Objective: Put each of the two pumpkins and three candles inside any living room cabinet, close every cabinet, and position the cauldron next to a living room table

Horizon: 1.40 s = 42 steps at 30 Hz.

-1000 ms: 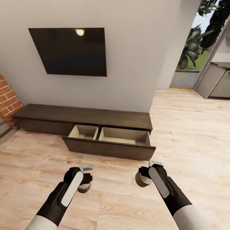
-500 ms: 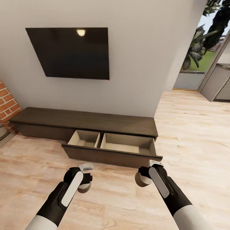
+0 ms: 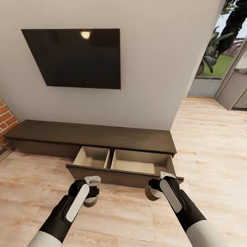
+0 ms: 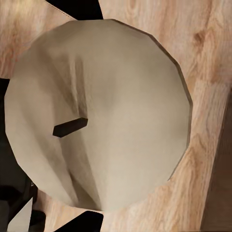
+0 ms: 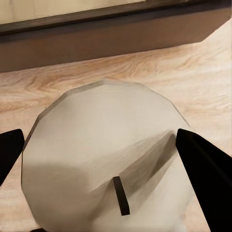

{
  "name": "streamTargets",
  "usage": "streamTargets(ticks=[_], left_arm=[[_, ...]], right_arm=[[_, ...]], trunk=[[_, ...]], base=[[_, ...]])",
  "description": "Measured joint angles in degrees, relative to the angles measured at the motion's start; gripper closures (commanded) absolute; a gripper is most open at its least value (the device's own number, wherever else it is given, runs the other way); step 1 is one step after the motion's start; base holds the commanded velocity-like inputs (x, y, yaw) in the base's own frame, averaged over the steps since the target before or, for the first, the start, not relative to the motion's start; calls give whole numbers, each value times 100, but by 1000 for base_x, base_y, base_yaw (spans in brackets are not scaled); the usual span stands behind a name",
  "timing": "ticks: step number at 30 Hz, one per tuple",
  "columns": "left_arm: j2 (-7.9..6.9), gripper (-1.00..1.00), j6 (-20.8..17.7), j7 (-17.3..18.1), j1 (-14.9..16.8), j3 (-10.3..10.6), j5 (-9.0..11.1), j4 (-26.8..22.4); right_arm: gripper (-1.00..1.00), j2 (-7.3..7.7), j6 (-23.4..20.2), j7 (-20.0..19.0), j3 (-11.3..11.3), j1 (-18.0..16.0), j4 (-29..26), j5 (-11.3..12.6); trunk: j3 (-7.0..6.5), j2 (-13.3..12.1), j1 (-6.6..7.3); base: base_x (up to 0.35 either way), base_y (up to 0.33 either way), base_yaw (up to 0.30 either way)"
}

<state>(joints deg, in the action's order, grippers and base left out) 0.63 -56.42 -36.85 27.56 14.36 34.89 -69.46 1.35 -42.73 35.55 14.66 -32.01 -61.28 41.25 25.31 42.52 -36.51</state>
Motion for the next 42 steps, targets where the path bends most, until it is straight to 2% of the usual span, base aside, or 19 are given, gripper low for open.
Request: streamTargets(ticks=[8, 17, 37, 42], left_arm=[[0, 100, 2, 0, 0, 6, 5, 0], [-1, 100, 2, 0, -1, 8, 5, -1], [-1, 100, 3, 5, -1, 0, 7, 11], [6, 100, 4, 1, -1, 1, 5, 19]], right_arm=[[100, 0, -1, -1, 0, 0, 1, -2], [100, -1, -1, 0, 0, -1, 1, -2], [100, -1, -2, 0, 0, -1, 1, -3], [100, -2, 3, -3, 2, -2, 7, -1]], trunk=[[0, 0, 0], [0, 0, 0], [0, 0, 0], [0, 0, 0]], base=[[300, 201, -249], [303, 112, -35], [321, 6, 0], [295, -140, 0]])
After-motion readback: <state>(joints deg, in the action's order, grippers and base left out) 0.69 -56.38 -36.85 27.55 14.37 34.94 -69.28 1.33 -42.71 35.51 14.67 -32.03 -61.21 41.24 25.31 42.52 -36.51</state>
